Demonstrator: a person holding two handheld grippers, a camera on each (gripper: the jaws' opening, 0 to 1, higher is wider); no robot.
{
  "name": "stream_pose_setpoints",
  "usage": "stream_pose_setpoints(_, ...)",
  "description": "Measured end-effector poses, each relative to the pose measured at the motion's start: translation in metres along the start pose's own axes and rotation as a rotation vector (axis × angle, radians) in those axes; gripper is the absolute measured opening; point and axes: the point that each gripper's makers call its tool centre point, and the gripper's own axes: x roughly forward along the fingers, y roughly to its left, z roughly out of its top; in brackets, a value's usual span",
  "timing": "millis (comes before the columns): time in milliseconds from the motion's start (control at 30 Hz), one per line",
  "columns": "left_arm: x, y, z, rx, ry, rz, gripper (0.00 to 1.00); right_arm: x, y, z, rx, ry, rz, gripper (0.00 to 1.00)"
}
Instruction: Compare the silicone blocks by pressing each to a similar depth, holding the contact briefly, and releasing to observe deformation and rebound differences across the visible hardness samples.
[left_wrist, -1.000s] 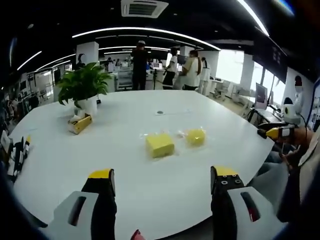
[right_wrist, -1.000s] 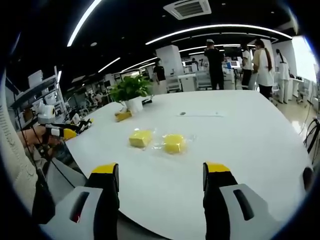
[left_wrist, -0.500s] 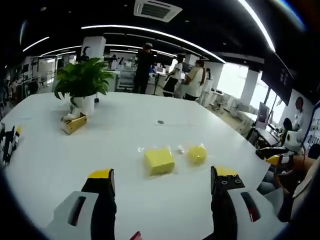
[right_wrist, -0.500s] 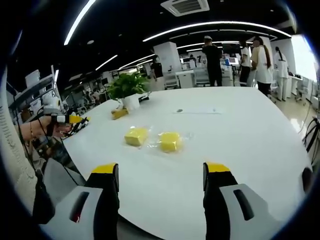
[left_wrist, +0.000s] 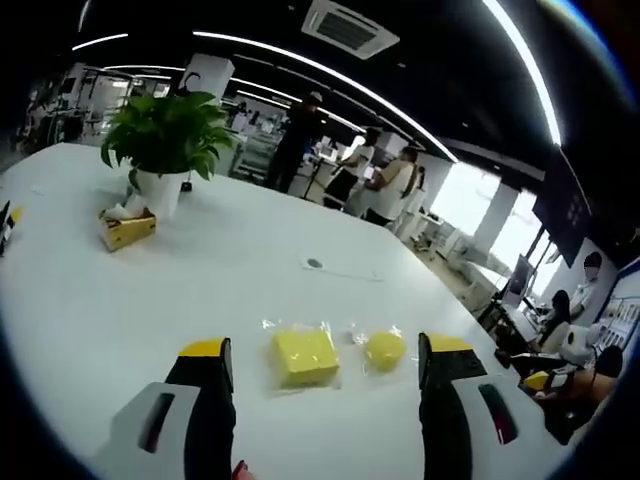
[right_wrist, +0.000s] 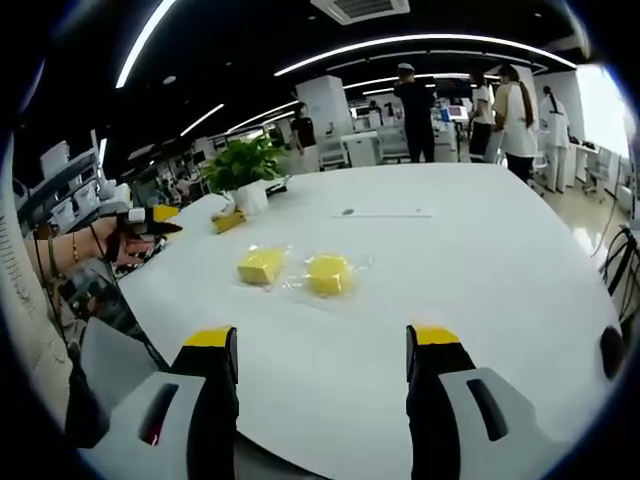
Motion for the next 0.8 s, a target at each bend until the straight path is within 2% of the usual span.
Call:
stream_pose_setpoints(67,0.008,0.005,0.000,0.009,-0.003,-0.003,0.71,0.002,-0.001,-0.001,0.000,0.009,-0.005,0.64)
stream_pose_setpoints(133,0.015,0.009,-0.001,0.002,0.007,-0.004,0.73,0.003,-0.001,0.000,-0.002,0.016,-0.004,0.64)
stream_pose_setpoints(233,0.028,0.013,0.000,-0.045,0.010,-0.024,0.77,0.005,0.000,0.000,-0.004,0.022,-0.008,0.64)
stream_pose_setpoints(400,0.050,0.024,-0.007,-0.114,0.045,-0.040,0.79,0.008,-0.002,-0.002,-0.008,0.042,-0.016,0.64)
stream_pose_setpoints(533,0.067,0.033,-0.010,-0.211,0.040,-0.049,0.80,0.008,-0.005,-0.003,-0.004,0.051,-0.028,0.64)
stream_pose_setpoints(567,0.071,0.035,-0.010,-0.214,0.036,-0.053,0.80,0.008,-0.005,-0.004,-0.003,0.054,-0.030,0.64)
stream_pose_setpoints(800,0.096,0.048,-0.029,-0.254,0.117,-0.064,0.76,0.009,-0.010,-0.011,0.009,0.082,-0.046,0.64)
